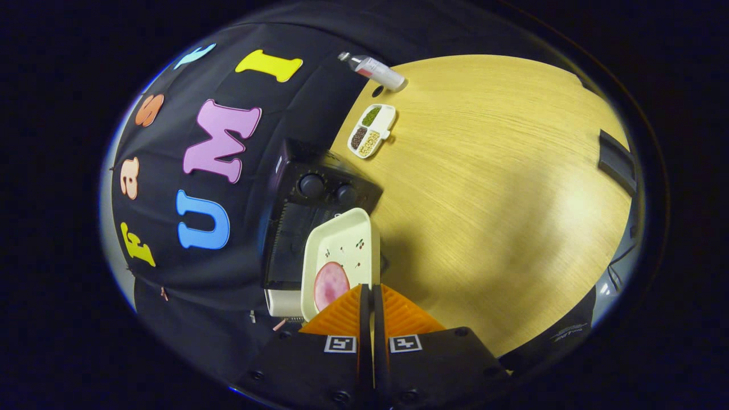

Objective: Open the toaster oven, put the food inside, and close the toaster oven door.

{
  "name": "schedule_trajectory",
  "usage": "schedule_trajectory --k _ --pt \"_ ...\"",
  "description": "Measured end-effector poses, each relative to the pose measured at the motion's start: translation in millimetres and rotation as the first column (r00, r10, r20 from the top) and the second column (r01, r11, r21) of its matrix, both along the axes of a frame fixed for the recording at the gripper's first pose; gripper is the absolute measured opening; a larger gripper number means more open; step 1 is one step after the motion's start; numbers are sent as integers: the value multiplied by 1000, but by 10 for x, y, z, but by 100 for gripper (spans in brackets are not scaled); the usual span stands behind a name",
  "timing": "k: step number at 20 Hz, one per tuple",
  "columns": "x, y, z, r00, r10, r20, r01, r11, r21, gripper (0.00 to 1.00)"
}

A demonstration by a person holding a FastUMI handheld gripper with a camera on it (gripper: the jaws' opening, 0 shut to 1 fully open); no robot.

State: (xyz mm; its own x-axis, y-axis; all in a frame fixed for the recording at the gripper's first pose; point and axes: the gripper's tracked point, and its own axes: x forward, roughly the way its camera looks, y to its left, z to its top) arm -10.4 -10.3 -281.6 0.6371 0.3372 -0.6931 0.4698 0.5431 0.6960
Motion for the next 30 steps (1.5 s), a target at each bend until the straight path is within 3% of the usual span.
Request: schedule_trajectory --k 7,19,24,30 --pt "494 529 -179 999 29 16 -29 999 27 7" --pt "1471 1083 -592 992 -98 80 93 994 57 7" --pt "1727 1174 -681 986 -129 106 125 991 45 7" --pt "1733 1120 -753 982 -151 113 157 986 -50 7"
